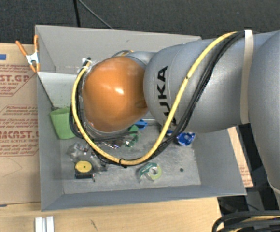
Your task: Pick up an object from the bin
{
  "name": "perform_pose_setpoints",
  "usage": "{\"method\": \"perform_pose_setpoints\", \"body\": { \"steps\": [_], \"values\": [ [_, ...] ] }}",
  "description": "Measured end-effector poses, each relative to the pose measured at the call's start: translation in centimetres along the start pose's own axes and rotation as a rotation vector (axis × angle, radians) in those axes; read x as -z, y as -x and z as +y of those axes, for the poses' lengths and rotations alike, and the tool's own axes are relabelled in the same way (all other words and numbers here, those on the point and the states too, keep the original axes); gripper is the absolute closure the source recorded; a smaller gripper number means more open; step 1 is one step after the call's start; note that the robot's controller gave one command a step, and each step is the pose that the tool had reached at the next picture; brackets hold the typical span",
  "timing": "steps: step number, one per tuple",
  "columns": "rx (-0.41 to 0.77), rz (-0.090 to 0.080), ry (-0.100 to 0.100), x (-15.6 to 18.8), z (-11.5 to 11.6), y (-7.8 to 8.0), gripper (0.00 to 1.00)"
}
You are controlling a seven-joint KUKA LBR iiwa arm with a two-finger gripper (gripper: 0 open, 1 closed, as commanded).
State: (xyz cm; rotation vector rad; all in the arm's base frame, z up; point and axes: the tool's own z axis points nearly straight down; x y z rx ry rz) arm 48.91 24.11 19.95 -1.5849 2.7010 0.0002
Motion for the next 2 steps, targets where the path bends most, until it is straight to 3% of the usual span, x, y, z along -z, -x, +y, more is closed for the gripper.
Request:
{"method": "perform_pose_setpoints", "body": {
  "steps": [1,2],
  "values": [
    [-0.003,0.01,0.009,-13.46,-3.74,0.3,1.0],
    [-0.003,0.006,0.006,-13.01,-3.75,0.45,0.0]
  ]
}}
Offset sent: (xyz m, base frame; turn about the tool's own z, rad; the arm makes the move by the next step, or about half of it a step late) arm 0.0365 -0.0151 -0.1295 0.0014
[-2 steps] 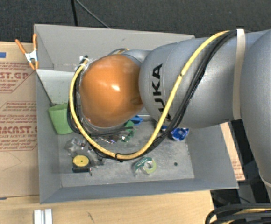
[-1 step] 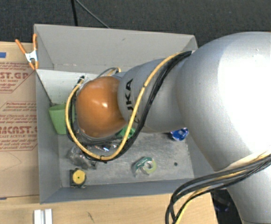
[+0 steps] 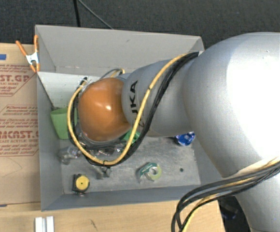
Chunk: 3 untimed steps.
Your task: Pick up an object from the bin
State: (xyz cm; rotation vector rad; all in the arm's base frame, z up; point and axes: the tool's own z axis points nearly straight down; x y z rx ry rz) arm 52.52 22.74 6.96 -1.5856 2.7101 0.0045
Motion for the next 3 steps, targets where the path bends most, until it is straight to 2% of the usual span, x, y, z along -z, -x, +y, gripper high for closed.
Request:
{"method": "perform_pose_setpoints", "body": {
  "steps": [1,2,3],
  "values": [
    [0.18,0.008,0.0,0.0,4.3,-0.3,0.0],
    [0.179,0.001,-0.001,0.1,4.3,-0.1,1.0],
    [0.175,-0.006,-0.008,14.5,1.4,0.2,1.0]
  ]
}}
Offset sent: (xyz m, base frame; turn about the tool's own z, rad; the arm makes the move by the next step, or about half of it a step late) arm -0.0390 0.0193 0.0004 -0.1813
